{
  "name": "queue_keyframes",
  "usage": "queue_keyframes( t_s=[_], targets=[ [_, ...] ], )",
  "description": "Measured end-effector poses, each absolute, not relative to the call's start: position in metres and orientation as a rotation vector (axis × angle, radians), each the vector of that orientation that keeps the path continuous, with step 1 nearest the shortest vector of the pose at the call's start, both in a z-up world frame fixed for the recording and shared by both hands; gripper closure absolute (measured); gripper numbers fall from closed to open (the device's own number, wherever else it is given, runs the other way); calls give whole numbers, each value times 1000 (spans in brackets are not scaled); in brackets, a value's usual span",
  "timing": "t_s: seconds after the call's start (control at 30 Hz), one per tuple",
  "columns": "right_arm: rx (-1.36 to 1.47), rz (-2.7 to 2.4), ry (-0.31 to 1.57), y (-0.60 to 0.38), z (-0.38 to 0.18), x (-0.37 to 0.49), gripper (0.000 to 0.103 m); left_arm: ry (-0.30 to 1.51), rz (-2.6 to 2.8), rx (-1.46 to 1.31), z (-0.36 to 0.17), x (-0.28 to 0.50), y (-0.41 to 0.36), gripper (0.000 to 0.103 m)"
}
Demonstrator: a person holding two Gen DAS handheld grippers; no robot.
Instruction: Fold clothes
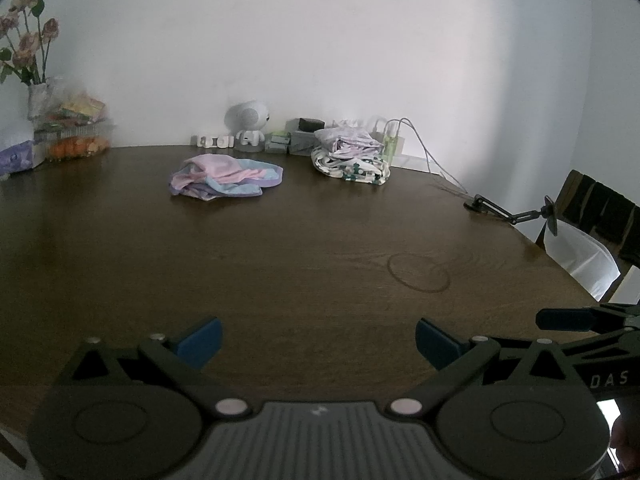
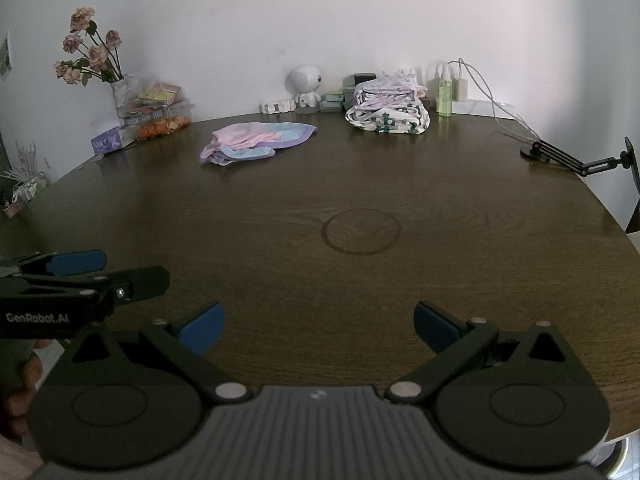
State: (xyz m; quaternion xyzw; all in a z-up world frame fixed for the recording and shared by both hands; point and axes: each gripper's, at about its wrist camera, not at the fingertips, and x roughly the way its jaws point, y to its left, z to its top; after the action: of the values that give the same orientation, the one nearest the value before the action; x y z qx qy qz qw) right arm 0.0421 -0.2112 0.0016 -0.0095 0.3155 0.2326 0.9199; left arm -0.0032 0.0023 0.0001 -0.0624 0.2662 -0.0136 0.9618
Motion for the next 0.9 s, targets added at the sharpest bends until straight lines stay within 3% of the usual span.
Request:
queue_keyframes(
  t_s=[0.9],
  targets=[
    [-37, 543, 612, -191, 18, 67, 0, 530, 16, -146, 9, 15, 19, 0]
  ],
)
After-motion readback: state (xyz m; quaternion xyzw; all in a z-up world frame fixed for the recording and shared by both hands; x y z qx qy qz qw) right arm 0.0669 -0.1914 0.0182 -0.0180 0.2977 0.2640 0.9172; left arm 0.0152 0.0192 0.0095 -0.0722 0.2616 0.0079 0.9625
